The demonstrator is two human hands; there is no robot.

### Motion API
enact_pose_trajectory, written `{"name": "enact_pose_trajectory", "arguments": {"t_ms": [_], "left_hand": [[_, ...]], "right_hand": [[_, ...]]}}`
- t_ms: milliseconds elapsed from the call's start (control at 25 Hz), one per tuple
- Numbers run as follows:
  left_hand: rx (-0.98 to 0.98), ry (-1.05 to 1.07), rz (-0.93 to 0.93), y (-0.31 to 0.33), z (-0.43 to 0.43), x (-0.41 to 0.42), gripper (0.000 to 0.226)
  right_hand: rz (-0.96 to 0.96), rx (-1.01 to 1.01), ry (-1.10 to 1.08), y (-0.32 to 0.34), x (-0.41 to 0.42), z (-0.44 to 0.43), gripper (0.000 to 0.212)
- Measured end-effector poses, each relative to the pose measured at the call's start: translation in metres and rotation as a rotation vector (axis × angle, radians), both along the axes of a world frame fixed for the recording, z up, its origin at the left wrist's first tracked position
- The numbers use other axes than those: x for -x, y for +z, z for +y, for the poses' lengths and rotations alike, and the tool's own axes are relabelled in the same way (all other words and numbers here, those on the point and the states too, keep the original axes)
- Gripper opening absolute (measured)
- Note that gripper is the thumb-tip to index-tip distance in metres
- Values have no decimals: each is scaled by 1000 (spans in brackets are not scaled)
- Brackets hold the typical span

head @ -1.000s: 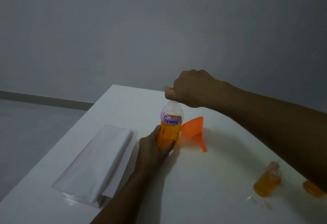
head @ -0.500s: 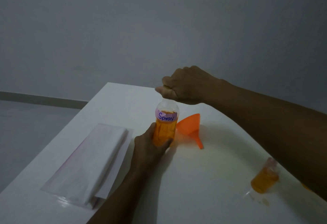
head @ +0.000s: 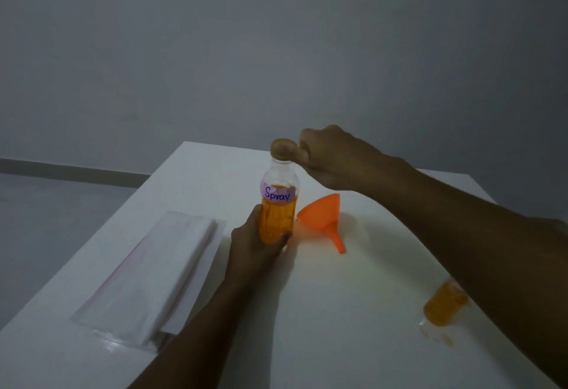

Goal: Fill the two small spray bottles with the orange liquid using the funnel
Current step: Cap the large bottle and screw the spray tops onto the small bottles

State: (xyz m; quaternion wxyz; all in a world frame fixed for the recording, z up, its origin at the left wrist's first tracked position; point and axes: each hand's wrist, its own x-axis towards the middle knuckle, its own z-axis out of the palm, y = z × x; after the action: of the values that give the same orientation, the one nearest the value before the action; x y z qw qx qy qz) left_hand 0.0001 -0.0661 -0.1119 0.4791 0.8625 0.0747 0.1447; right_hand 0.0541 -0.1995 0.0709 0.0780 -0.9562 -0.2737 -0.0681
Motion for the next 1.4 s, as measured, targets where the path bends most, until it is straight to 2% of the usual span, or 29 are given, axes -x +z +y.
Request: {"name": "enact_pose_trajectory", "arguments": {"t_ms": [120,240,320,400,480,720,800,920,1000,1160,1280,1400], "left_hand": [[12,-23,71,9,0,-1,68],[101,16,149,17,-10,12,92],[73,172,99,17,-27,35,75],[-67,217,-63,13,-47,65,45],[-106,56,-178,11,-67,84,29],[-73,-368,-121,26,-155,95,41],[-76,-401,-68,22,-180,93,48],[-64,-389,-11,18,-201,81,65],[-39,-402,-4,16,-207,74,64],[-18,-420,-64,17,-207,69,36],[15,-358,-103,22,-197,66,38],[31,-326,-153,22,-183,63,41]], "right_hand": [[-34,-188,-35,0,30,-40,30],[-31,-365,-74,-6,72,-91,16],[8,-476,-140,-15,101,-129,8],[9,-583,-240,-28,127,-165,13],[11,-642,-366,-44,145,-195,20],[199,-515,-643,-110,152,-241,29],[253,-515,-678,-123,141,-243,35],[232,-588,-730,-136,121,-237,41],[179,-618,-743,-145,107,-232,44],[126,-685,-687,-148,92,-231,22],[98,-777,-594,-138,99,-236,15],[47,-778,-454,-123,113,-239,14]]}}
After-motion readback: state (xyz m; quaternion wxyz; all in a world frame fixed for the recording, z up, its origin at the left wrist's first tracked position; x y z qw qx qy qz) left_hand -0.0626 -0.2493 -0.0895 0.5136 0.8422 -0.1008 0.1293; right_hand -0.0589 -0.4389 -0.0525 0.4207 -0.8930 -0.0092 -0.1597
